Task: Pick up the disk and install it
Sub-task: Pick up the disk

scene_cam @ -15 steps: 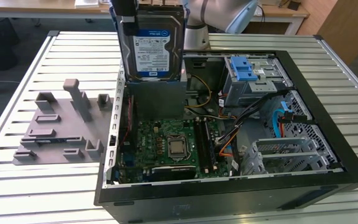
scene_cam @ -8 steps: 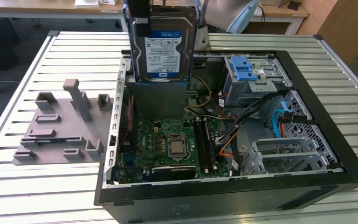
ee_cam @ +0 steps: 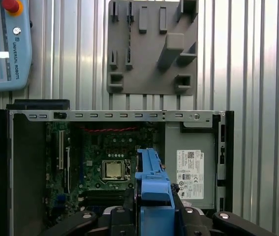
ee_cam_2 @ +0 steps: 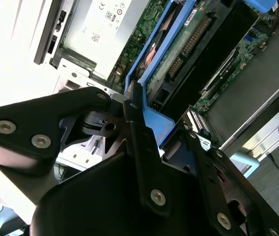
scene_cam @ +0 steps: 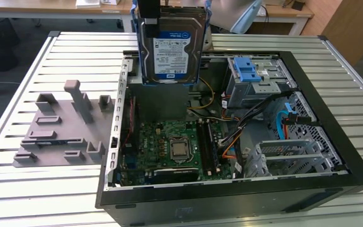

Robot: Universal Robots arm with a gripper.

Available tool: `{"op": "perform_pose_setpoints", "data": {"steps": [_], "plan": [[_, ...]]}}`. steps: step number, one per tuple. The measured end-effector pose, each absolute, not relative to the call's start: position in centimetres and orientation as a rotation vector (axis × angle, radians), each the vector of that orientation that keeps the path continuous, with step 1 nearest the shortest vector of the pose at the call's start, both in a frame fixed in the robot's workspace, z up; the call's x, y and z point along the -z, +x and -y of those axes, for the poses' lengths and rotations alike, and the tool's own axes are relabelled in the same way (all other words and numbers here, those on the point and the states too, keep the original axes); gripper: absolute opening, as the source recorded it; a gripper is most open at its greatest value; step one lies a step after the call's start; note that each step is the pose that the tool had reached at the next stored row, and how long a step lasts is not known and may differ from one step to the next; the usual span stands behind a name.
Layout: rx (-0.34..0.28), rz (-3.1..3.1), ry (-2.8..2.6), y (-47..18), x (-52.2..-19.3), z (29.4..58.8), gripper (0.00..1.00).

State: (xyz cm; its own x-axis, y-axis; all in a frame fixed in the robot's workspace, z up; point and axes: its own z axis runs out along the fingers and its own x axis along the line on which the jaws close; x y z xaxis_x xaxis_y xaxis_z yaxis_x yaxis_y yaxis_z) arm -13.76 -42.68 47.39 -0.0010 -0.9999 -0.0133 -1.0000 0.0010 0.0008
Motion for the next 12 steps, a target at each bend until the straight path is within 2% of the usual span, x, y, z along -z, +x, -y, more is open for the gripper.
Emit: {"op": "perform_pose_setpoints", "data": {"steps": [12], "plan": [[-0.016,-2.216,-2.214,-13.66,-47.38,42.68,0.36]]}}
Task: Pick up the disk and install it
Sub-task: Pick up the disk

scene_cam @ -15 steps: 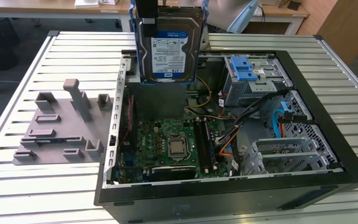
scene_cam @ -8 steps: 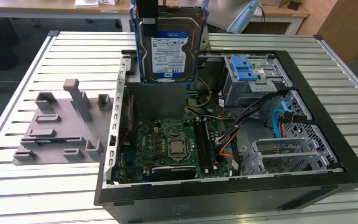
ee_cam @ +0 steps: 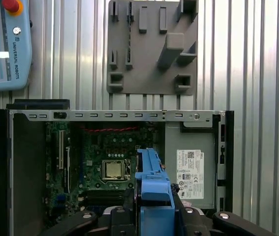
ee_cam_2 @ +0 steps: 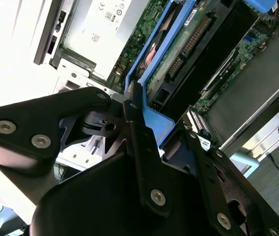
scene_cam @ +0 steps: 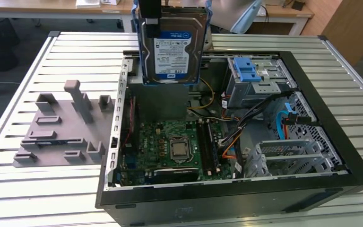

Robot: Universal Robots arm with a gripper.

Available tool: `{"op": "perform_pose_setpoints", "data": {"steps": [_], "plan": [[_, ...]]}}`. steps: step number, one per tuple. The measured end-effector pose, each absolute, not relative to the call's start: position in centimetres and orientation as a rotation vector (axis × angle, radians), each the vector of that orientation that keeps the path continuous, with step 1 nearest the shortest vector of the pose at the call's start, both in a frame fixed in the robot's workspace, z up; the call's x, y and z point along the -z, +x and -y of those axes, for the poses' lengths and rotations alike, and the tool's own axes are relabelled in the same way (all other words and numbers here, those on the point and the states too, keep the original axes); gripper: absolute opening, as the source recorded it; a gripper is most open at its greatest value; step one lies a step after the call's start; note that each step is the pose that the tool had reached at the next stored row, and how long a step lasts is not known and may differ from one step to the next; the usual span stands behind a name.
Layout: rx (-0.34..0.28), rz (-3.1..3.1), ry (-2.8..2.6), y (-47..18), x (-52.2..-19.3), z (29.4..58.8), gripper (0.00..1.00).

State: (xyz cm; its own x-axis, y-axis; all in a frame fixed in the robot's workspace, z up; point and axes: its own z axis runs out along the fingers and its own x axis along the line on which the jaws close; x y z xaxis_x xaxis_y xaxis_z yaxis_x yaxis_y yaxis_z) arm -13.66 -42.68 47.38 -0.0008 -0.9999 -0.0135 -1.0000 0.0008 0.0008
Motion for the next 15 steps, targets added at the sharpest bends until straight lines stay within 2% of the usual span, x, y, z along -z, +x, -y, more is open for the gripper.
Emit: {"op": "perform_pose_setpoints", "data": {"steps": [15], "plan": [[-0.002,-2.21,-2.208,-12.5,-47.2,43.5,0.36]]}}
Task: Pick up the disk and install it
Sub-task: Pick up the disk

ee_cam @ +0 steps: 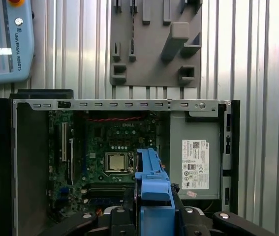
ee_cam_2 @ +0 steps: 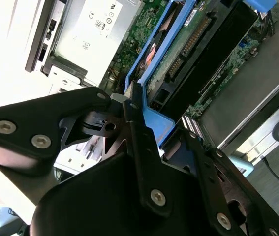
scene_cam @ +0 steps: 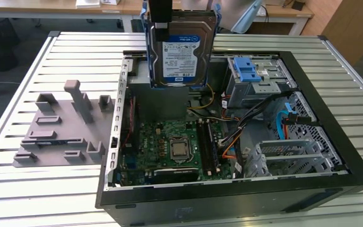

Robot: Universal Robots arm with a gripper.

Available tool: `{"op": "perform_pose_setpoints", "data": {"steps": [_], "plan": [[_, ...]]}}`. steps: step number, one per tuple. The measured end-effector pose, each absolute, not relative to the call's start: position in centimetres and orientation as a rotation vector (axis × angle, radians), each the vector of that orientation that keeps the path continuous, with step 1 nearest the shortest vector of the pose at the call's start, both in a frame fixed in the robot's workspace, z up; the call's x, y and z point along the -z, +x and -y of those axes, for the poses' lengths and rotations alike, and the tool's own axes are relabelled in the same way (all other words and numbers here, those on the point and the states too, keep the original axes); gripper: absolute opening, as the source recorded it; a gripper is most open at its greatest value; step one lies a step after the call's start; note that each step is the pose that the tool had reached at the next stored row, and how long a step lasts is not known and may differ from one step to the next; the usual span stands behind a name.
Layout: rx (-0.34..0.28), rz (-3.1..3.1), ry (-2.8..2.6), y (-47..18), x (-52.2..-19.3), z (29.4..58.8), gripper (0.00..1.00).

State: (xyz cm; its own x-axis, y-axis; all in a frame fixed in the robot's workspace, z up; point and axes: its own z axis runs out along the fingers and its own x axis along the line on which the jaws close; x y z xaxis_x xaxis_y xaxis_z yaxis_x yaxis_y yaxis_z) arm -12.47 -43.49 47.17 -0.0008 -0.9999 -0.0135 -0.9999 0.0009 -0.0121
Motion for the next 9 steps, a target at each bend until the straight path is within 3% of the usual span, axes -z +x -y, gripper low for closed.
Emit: {"op": "perform_pose_setpoints", "data": {"steps": [9], "plan": [[0.002,-2.208,-2.206,-10.6,-47.1,43.6,0.36]]}}
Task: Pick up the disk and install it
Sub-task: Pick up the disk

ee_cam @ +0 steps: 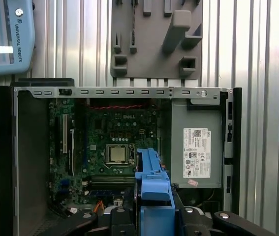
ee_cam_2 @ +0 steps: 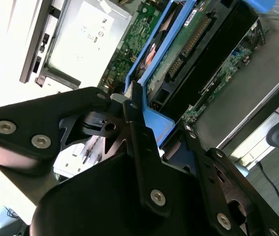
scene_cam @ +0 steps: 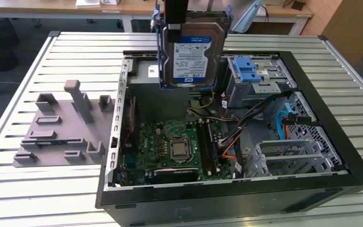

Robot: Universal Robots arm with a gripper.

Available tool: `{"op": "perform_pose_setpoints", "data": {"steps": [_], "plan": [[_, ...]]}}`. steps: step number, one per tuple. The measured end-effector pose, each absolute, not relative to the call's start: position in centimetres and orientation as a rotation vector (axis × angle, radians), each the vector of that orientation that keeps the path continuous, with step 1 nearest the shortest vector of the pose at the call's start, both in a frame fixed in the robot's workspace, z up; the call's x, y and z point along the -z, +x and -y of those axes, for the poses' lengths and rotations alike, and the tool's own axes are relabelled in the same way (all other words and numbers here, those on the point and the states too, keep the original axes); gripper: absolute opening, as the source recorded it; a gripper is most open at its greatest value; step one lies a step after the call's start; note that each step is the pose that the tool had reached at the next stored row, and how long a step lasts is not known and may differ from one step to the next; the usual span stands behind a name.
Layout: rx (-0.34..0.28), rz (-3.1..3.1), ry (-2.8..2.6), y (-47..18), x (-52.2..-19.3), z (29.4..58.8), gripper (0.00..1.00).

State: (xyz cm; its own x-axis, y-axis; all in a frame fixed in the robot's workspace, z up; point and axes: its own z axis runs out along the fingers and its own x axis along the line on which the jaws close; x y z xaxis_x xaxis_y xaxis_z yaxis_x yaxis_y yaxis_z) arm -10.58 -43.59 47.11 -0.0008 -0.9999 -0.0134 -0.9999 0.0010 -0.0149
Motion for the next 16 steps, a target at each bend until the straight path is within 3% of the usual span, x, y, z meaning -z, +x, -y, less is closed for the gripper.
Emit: {"op": "perform_pose_setpoints", "data": {"steps": [16], "plan": [[0.004,-2.208,-2.205,-8.5,-46.8,44.4,0.36]]}}
